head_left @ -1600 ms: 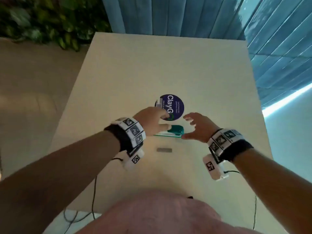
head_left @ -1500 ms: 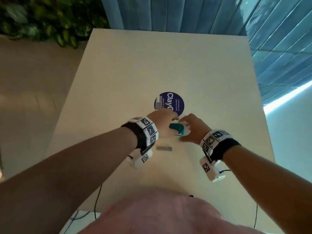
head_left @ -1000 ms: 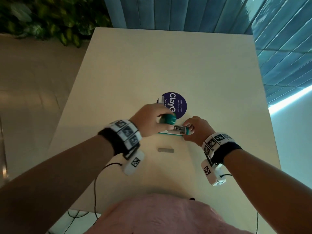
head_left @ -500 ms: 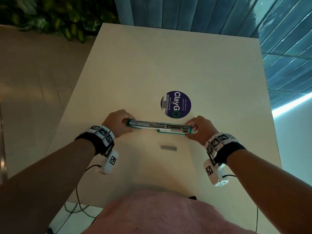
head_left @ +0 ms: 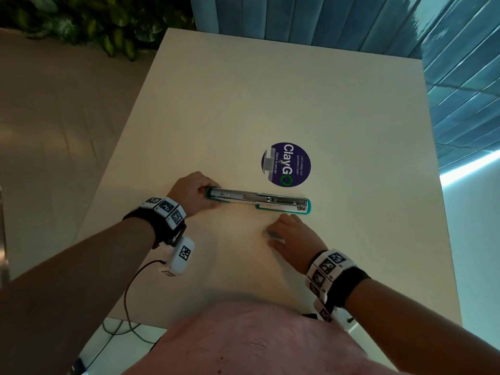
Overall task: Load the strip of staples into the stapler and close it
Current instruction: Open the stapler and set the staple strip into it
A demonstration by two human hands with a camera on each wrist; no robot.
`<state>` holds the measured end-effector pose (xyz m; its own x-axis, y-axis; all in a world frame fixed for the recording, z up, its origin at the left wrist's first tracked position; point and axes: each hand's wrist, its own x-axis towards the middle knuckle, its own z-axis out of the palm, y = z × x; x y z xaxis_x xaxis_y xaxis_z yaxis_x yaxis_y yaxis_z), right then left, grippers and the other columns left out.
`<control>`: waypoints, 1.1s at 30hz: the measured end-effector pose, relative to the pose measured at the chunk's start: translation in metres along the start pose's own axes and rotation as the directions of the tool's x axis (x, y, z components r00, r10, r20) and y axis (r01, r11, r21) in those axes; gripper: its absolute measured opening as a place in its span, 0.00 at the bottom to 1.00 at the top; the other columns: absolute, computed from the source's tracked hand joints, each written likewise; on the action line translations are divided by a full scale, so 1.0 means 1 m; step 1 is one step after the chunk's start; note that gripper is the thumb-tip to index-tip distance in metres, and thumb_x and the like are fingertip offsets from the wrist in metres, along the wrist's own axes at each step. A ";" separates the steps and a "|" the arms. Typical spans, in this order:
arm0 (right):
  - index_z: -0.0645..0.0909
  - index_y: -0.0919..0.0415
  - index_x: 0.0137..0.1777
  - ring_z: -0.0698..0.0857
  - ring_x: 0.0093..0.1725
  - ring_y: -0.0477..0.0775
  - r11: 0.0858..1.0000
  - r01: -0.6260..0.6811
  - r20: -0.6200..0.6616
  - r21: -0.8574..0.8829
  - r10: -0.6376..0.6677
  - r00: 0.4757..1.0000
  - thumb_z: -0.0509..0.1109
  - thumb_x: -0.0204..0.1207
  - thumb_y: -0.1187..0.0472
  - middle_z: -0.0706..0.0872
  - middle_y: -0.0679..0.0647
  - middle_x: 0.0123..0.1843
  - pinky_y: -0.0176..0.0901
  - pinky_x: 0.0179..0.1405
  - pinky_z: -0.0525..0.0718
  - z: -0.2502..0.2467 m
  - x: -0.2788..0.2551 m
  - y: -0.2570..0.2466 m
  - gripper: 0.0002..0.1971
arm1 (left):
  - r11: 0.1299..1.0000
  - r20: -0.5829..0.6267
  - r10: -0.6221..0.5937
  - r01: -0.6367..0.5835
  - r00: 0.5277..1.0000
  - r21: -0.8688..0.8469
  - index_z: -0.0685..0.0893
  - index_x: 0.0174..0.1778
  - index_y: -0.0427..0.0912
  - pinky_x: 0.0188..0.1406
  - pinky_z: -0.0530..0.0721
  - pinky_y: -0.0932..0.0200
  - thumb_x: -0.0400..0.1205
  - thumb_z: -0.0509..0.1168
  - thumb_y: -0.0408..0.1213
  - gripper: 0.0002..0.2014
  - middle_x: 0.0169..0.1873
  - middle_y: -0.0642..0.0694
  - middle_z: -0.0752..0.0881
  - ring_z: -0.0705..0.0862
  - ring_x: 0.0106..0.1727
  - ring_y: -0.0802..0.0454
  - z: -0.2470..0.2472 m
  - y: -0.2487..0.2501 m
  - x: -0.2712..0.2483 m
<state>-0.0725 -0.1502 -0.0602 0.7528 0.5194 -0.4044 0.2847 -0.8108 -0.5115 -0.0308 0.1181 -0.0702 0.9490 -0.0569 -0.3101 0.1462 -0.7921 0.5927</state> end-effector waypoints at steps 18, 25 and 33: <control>0.81 0.60 0.51 0.77 0.52 0.57 0.997 0.016 -0.193 -0.075 -0.030 0.981 0.64 0.77 0.61 0.83 0.58 0.50 0.48 0.53 0.79 -0.062 0.019 0.022 0.07 | 1.000 0.006 0.020 -0.020 1.000 -0.007 0.87 0.50 0.48 0.37 0.73 0.68 0.65 0.79 0.39 0.18 0.44 0.42 0.83 0.81 0.43 0.46 0.000 -0.003 0.001; 0.82 0.59 0.53 0.76 0.53 0.55 0.997 -0.009 -0.152 -0.079 -0.003 0.988 0.62 0.78 0.59 0.82 0.57 0.52 0.46 0.52 0.77 -0.064 0.023 0.023 0.09 | 1.000 0.000 0.031 -0.031 1.000 -0.002 0.87 0.50 0.49 0.38 0.74 0.65 0.64 0.79 0.40 0.18 0.43 0.41 0.83 0.81 0.42 0.46 0.001 -0.004 0.001; 0.84 0.60 0.53 0.77 0.51 0.58 0.995 -0.016 -0.108 -0.099 0.005 0.994 0.60 0.78 0.61 0.83 0.61 0.49 0.53 0.52 0.80 -0.067 0.028 0.016 0.12 | 1.000 0.001 0.017 -0.017 1.000 0.005 0.87 0.50 0.50 0.36 0.72 0.70 0.65 0.79 0.40 0.18 0.43 0.44 0.83 0.80 0.41 0.50 0.001 -0.005 0.003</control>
<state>-0.0071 -0.1667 -0.0286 0.8139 0.4829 -0.3230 0.3298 -0.8418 -0.4273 -0.0295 0.1212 -0.0751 0.9510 -0.0715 -0.3008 0.1281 -0.7943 0.5939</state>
